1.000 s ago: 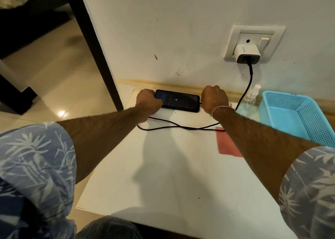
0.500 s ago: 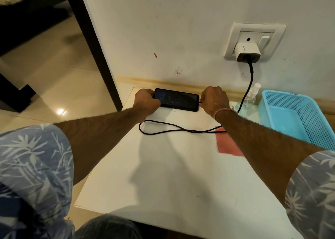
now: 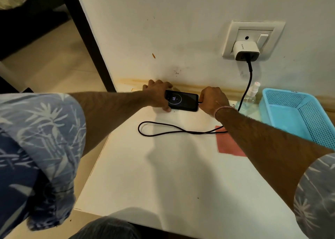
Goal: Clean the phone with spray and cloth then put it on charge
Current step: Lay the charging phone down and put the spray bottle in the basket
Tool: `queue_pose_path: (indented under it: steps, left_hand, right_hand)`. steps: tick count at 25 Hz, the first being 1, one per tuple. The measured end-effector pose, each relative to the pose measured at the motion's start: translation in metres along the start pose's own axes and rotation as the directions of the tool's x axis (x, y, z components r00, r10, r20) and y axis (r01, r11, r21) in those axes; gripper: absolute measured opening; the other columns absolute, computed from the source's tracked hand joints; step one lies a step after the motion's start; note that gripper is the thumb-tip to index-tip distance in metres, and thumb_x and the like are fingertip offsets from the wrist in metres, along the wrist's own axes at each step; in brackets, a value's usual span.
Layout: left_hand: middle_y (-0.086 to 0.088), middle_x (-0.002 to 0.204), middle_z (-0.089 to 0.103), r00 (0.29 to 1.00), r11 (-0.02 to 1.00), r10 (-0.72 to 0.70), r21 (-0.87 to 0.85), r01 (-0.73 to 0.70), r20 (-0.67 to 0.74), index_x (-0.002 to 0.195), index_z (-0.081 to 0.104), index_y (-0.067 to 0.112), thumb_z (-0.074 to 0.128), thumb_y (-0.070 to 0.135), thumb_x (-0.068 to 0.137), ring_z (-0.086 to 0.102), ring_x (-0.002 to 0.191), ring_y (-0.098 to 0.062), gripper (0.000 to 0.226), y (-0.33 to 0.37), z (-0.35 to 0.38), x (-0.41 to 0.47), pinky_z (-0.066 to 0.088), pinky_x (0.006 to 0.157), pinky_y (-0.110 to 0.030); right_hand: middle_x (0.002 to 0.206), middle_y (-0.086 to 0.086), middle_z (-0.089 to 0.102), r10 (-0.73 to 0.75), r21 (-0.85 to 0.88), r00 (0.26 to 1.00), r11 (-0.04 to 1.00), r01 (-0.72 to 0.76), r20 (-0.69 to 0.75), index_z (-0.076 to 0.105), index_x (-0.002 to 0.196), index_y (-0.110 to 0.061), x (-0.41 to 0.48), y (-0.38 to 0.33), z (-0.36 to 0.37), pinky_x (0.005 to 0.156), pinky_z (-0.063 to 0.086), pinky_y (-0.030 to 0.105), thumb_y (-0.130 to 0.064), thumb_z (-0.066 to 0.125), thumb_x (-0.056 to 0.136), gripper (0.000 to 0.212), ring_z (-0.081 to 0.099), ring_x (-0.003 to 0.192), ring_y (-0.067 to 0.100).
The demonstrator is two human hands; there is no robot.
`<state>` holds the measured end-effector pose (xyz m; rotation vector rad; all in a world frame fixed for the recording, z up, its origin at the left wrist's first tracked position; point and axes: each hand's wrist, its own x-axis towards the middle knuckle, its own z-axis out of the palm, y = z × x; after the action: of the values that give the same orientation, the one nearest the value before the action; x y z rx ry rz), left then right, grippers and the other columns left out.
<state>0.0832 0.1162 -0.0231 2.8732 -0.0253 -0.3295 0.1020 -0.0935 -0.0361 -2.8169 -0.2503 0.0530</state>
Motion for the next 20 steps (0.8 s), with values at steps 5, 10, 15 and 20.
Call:
queue_pose_path:
  steps: [5,10,15,20]
  left_hand:
    - [-0.004,0.134,0.049,0.998,0.998,0.003,0.058,-0.006,0.055,0.14,0.045,0.03,0.09,0.039,0.067,0.034,0.128,-0.032,0.086,0.012,0.002,0.013,0.037,0.098,-0.047]
    - [-0.008,0.131,0.048,0.999,1.0,0.003,0.026,-0.005,0.05,0.138,0.046,0.027,0.09,0.034,0.067,0.032,0.127,-0.033,0.084,0.011,0.003,0.014,0.046,0.089,-0.045]
    - [-0.008,0.133,0.047,0.999,0.999,-0.018,0.035,0.016,0.047,0.137,0.045,0.026,0.09,0.032,0.068,0.032,0.128,-0.035,0.082,0.014,0.002,0.012,0.049,0.094,-0.052]
    - [-0.008,0.134,0.048,0.999,0.999,-0.016,0.033,0.015,0.045,0.139,0.045,0.025,0.089,0.032,0.069,0.034,0.129,-0.034,0.082,0.015,0.003,0.013,0.046,0.098,-0.053]
  right_hand:
    - [0.107,0.018,0.065,0.012,0.017,1.0,1.0,-0.012,-0.007,0.067,0.105,-0.007,0.001,-0.001,0.003,0.084,0.054,0.039,-0.01,0.071,0.08,0.025,0.062,0.097,0.036]
    - [0.11,0.019,0.064,0.018,0.026,1.0,1.0,-0.018,-0.014,0.066,0.108,-0.007,0.001,0.0,0.003,0.086,0.053,0.038,-0.01,0.069,0.081,0.027,0.061,0.101,0.037]
    - [0.111,0.019,0.063,0.026,0.032,0.999,0.999,-0.025,-0.04,0.066,0.108,-0.007,0.001,0.0,0.005,0.085,0.051,0.037,-0.008,0.069,0.082,0.026,0.061,0.102,0.037]
    - [0.113,0.019,0.062,0.03,0.022,0.998,0.999,-0.029,-0.055,0.066,0.109,-0.007,0.004,0.001,0.007,0.086,0.05,0.037,-0.008,0.068,0.083,0.026,0.06,0.103,0.037]
